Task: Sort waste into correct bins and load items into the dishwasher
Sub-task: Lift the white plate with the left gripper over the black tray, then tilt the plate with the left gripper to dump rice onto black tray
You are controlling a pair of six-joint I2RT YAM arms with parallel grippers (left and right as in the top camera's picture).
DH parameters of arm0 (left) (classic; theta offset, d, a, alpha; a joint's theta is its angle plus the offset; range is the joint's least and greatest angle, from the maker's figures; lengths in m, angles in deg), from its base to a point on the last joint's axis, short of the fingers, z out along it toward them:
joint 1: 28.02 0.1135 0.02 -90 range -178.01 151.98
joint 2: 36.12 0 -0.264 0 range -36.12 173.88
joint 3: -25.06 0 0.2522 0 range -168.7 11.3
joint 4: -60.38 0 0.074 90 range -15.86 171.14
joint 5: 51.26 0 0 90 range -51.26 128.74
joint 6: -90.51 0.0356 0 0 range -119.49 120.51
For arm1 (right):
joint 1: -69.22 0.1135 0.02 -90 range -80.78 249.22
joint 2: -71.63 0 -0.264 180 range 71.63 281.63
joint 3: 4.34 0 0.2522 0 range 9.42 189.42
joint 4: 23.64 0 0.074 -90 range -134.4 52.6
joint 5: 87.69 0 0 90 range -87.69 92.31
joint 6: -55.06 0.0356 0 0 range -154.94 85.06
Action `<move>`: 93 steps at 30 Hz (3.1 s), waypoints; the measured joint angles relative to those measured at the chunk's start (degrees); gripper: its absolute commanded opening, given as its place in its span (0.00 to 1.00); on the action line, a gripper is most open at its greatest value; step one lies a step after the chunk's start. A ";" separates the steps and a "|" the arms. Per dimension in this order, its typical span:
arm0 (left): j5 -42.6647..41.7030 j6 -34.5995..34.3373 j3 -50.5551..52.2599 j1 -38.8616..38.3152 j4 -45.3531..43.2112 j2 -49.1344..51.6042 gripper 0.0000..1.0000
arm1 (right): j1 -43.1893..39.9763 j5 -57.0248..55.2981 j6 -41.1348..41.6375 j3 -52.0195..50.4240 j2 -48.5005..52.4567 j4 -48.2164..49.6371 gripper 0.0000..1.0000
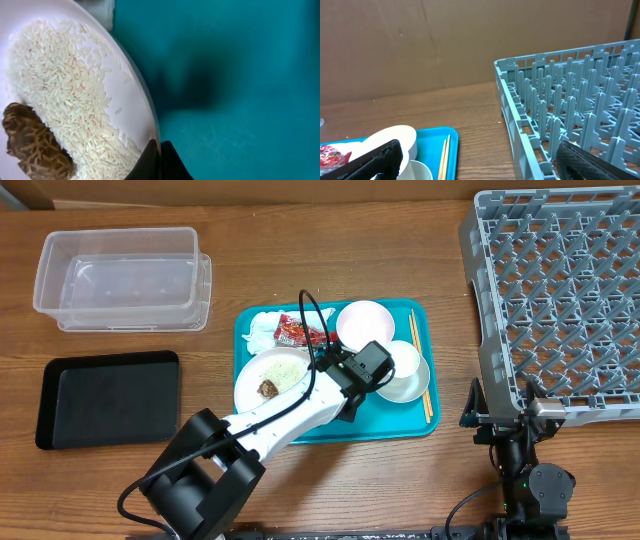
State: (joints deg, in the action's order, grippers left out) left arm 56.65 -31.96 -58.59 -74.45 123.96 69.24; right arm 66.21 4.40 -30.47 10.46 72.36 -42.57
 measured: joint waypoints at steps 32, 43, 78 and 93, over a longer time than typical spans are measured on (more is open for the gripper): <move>4.68 -9.38 -23.34 24.90 25.97 0.00 0.04 | 0.00 0.00 -0.02 0.00 0.00 0.00 1.00; -4.66 -7.78 -23.50 45.27 25.42 0.00 0.04 | 0.00 0.02 0.00 0.00 0.00 0.02 1.00; -60.67 15.52 -23.50 82.60 23.26 0.00 0.04 | 0.00 0.02 -0.02 0.00 0.00 0.02 1.00; -75.23 23.34 -23.50 92.45 27.69 0.00 0.04 | 0.00 0.00 -0.02 0.00 0.00 -0.02 1.00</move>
State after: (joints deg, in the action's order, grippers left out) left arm -18.58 -8.62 -82.09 18.00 151.66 69.24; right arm 66.21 4.40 -30.49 10.46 72.36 -42.59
